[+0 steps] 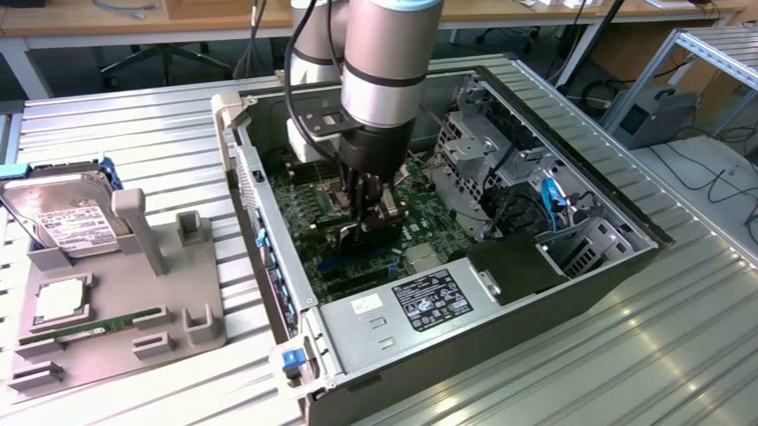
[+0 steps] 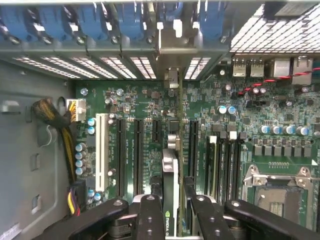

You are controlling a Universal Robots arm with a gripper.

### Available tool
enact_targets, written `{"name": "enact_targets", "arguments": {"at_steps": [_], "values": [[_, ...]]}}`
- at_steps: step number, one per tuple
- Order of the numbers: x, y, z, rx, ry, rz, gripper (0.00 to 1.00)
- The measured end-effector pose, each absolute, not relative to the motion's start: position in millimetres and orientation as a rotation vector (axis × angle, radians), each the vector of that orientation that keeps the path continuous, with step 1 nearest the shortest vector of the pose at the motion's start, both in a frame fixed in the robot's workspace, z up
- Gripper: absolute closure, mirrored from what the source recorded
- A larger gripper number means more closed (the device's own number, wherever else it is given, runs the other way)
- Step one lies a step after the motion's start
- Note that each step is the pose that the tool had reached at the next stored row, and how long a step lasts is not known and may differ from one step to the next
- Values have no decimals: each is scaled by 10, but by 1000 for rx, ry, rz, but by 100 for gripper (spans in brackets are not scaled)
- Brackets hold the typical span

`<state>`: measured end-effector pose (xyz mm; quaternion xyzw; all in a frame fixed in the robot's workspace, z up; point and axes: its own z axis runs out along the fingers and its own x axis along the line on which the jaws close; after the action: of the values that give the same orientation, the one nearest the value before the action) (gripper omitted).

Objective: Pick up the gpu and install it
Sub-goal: 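Press down on the gpu until it lock into place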

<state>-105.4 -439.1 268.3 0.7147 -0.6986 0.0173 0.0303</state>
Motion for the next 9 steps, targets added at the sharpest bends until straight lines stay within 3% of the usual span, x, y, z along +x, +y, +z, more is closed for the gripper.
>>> {"name": "enact_targets", "arguments": {"at_steps": [9], "values": [[-1054, -4391, 2784, 2203, -2153, 53, 74]]}}
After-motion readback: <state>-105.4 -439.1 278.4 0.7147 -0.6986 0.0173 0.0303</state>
